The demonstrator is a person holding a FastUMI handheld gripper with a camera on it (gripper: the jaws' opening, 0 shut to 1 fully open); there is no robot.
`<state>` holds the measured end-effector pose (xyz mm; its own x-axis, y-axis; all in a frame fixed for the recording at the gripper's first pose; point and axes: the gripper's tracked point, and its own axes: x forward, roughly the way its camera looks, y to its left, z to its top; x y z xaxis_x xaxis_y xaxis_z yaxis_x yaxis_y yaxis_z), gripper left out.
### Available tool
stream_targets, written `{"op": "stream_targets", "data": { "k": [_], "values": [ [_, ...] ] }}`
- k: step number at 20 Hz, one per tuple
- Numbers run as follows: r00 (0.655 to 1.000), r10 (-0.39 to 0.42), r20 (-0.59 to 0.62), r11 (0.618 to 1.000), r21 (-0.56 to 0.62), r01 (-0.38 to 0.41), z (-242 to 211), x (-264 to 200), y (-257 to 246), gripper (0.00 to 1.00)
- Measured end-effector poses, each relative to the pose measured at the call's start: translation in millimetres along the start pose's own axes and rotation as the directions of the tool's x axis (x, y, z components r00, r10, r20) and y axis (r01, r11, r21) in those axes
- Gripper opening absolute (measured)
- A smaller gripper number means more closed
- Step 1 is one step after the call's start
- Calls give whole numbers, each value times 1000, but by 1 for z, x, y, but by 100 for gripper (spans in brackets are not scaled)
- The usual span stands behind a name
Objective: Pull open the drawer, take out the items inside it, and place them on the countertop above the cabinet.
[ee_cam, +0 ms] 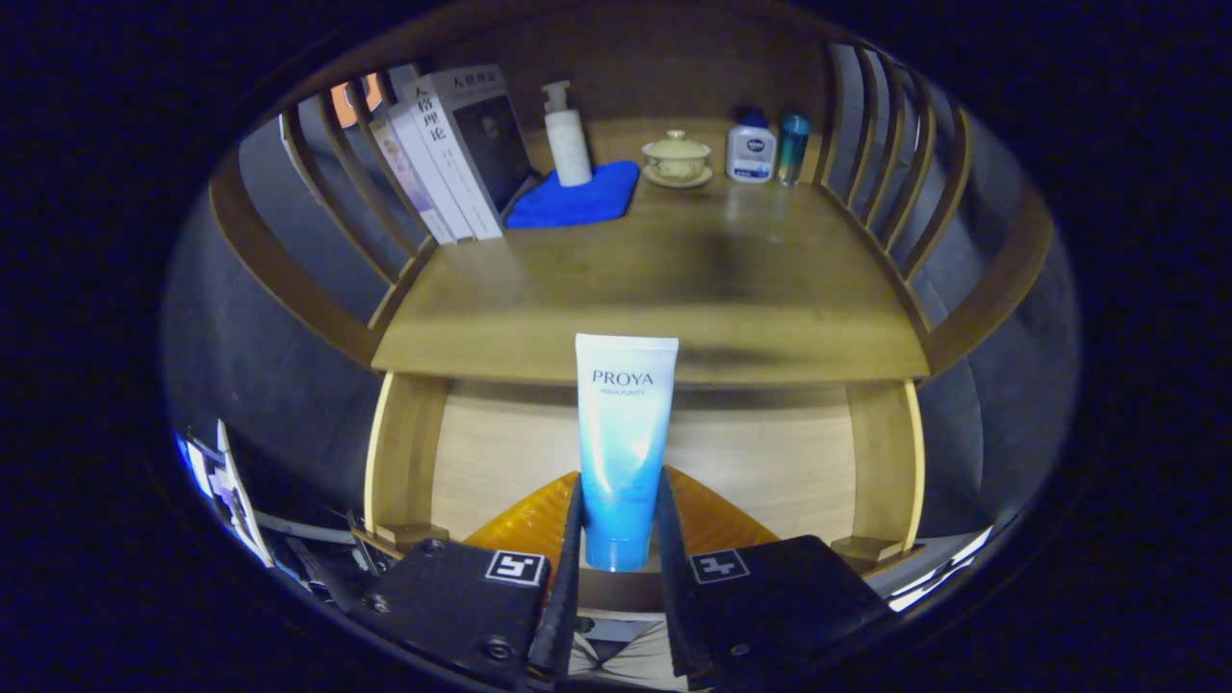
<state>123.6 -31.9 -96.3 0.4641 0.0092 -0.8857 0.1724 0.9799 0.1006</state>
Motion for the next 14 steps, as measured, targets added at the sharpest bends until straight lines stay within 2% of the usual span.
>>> {"op": "stream_targets", "data": {
  "k": [5,14],
  "values": [
    [999,-7,41,1000,3,7,39,2,8,41],
    [994,15,112,1000,6,-15,97,51,11,41]
  ]
}}
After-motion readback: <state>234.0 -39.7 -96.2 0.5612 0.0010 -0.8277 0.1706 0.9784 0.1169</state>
